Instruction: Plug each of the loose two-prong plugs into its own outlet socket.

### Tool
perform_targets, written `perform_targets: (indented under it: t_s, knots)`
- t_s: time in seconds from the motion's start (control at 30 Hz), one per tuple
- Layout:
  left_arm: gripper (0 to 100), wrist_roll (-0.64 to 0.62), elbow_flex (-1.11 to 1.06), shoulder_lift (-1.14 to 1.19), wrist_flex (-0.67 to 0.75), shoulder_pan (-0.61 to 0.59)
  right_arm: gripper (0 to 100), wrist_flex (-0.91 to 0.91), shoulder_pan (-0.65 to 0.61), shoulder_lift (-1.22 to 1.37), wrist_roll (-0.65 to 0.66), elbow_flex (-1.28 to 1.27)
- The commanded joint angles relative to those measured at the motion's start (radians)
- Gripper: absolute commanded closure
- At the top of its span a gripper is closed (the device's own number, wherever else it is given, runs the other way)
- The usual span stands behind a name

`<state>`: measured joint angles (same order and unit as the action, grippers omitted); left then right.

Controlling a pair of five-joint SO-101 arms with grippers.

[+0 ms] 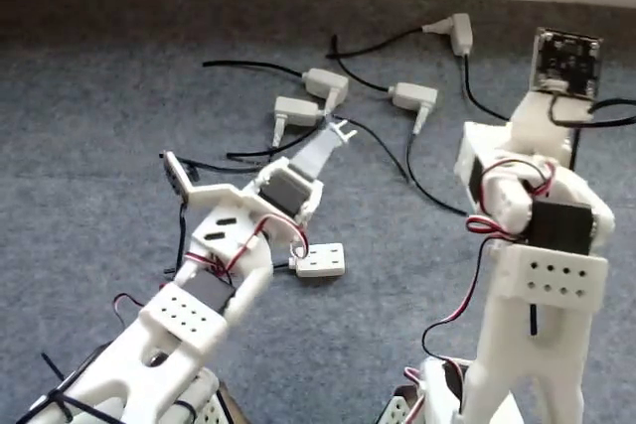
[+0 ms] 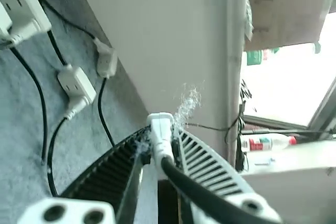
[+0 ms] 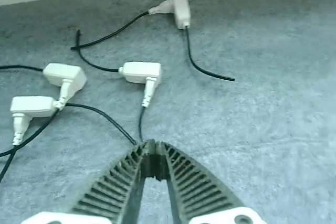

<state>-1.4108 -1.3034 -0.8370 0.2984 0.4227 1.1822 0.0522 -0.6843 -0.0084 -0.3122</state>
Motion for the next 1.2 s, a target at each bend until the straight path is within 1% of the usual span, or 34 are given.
perform_targets:
  t_s: [0.0, 0.13, 0.23, 0.3, 0.37, 0.43, 0.5, 0.57, 0.67, 0.73, 0.8, 0.87, 0.9, 1.0, 1.17]
  knots:
    - [99, 0.011, 0.165, 0.010, -0.224, -0.084, 99.2, 0.157, 0.173, -0.021, 0.009, 0.128]
    - [99, 0.012, 0.398, 0.140, -0.509, -0.133, 99.2, 0.302, 0.305, -0.021, 0.009, 0.136]
    - [99, 0.015, 0.625, 0.294, -0.783, -0.166, 99.2, 0.375, 0.395, -0.021, 0.009, 0.119]
    - [99, 0.083, 0.776, 0.397, -0.945, -0.179, 99.2, 0.390, 0.452, -0.021, 0.009, 0.071]
    - [99, 0.195, 0.894, 0.483, -1.080, -0.182, 99.2, 0.387, 0.489, -0.021, 0.009, 0.008]
    - [99, 0.295, 0.992, 0.549, -1.194, -0.177, 99.2, 0.386, 0.510, -0.021, 0.011, -0.068]
    - [99, 0.353, 1.063, 0.581, -1.295, -0.176, 99.2, 0.386, 0.510, -0.021, 0.011, -0.147]
    - [99, 0.374, 1.112, 0.584, -1.382, -0.176, 99.2, 0.384, 0.507, -0.021, 0.011, -0.232]
    - [99, 0.376, 1.181, 0.584, -1.528, -0.174, 99.2, 0.323, 0.507, -0.021, 0.011, -0.372]
    - [99, 0.388, 1.227, 0.584, -1.640, -0.133, 99.2, 0.260, 0.507, -0.021, 0.011, -0.481]
    - [99, 0.486, 1.251, 0.585, -1.743, -0.068, 99.2, 0.191, 0.506, -0.021, 0.011, -0.588]
    - [99, 0.586, 1.268, 0.585, -1.817, 0.007, 99.2, 0.119, 0.506, -0.021, 0.011, -0.687]
    - [99, 0.608, 1.270, 0.584, -1.838, 0.042, 99.2, 0.085, 0.506, -0.021, 0.011, -0.730]
    - [99, 0.614, 1.259, 0.585, -1.846, 0.096, 99.2, 0.002, 0.506, -0.021, 0.011, -0.835]
    - [99, 0.615, 1.253, 0.593, -1.847, 0.107, 99.2, -0.070, 0.516, -0.021, 0.011, -0.932]
